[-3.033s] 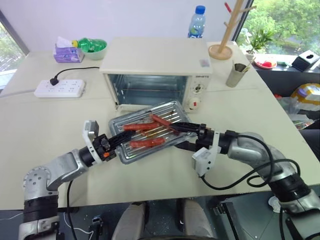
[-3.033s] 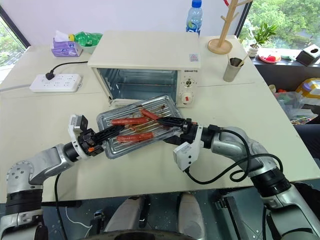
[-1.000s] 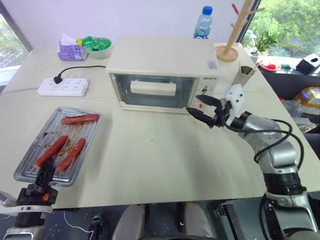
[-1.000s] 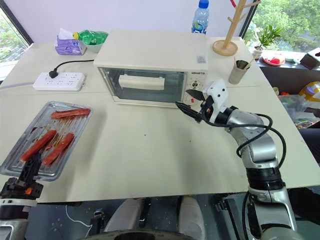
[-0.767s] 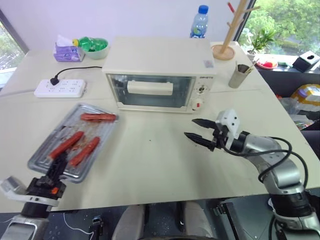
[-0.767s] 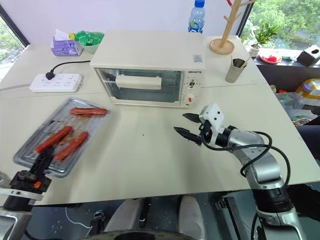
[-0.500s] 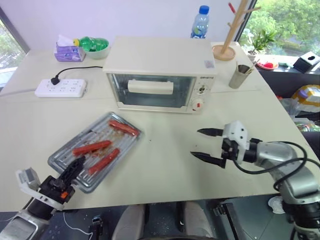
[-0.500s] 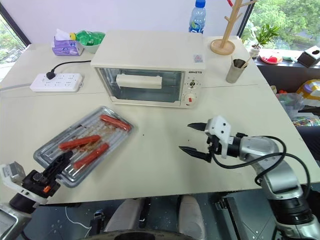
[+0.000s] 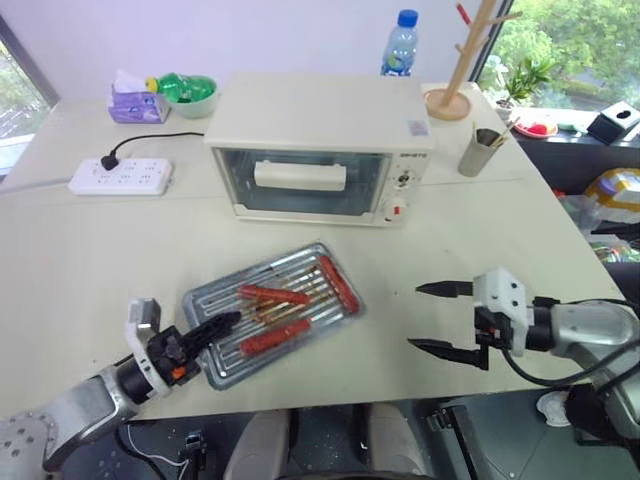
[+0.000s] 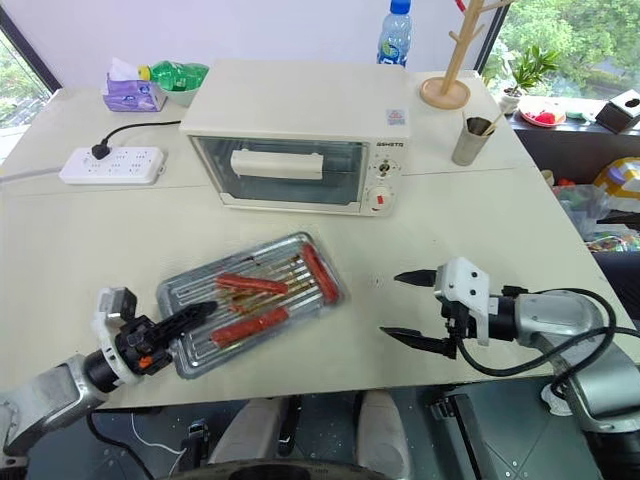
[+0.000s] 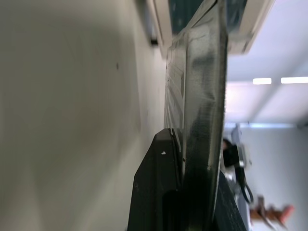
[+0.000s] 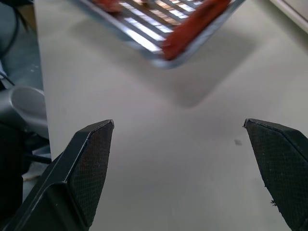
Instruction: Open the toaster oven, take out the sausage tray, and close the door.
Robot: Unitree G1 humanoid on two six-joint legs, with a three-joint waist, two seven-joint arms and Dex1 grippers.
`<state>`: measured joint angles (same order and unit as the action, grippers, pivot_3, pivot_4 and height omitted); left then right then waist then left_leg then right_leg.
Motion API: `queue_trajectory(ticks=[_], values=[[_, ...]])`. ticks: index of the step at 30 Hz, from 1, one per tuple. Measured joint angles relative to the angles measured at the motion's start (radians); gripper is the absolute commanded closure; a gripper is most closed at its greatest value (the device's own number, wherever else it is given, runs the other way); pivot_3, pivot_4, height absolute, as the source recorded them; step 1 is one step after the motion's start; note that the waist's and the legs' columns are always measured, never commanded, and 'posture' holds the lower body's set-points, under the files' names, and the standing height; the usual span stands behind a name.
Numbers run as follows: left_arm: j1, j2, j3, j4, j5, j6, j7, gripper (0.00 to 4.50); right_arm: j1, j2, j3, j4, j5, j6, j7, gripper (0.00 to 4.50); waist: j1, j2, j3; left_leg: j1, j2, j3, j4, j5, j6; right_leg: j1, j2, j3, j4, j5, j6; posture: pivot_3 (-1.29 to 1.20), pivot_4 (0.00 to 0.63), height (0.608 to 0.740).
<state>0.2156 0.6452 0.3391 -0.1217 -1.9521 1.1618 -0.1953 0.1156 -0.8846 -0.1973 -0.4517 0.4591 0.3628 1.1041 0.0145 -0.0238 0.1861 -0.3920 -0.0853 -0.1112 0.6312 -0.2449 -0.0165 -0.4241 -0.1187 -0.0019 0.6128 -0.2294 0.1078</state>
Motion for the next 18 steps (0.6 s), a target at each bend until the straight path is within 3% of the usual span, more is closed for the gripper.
queue_trajectory(ticks=[10, 18], values=[[-0.314, 0.071, -0.163, 0.281, 0.080, 0.137, -0.107, 4.50, 0.157, -0.003, -0.160, -0.086, 0.027, 0.033, -0.028, 0.05, 0.001, 0.001, 0.000, 0.000, -0.001, 0.000, 0.001, 0.000, 0.000, 0.001, 0.000, 0.000, 0.000, 0.000, 0.000, 0.00, 0.150, 0.739], [-0.529, 0.018, -0.247, 0.426, 0.329, 0.229, -0.263, 4.50, 0.234, 0.032, -0.191, -0.164, 0.027, 0.050, -0.097, 0.05, 0.000, 0.002, -0.001, 0.000, -0.001, 0.000, 0.000, 0.000, 0.000, 0.000, -0.001, 0.000, 0.000, 0.000, 0.000, 0.00, 0.150, 0.739]])
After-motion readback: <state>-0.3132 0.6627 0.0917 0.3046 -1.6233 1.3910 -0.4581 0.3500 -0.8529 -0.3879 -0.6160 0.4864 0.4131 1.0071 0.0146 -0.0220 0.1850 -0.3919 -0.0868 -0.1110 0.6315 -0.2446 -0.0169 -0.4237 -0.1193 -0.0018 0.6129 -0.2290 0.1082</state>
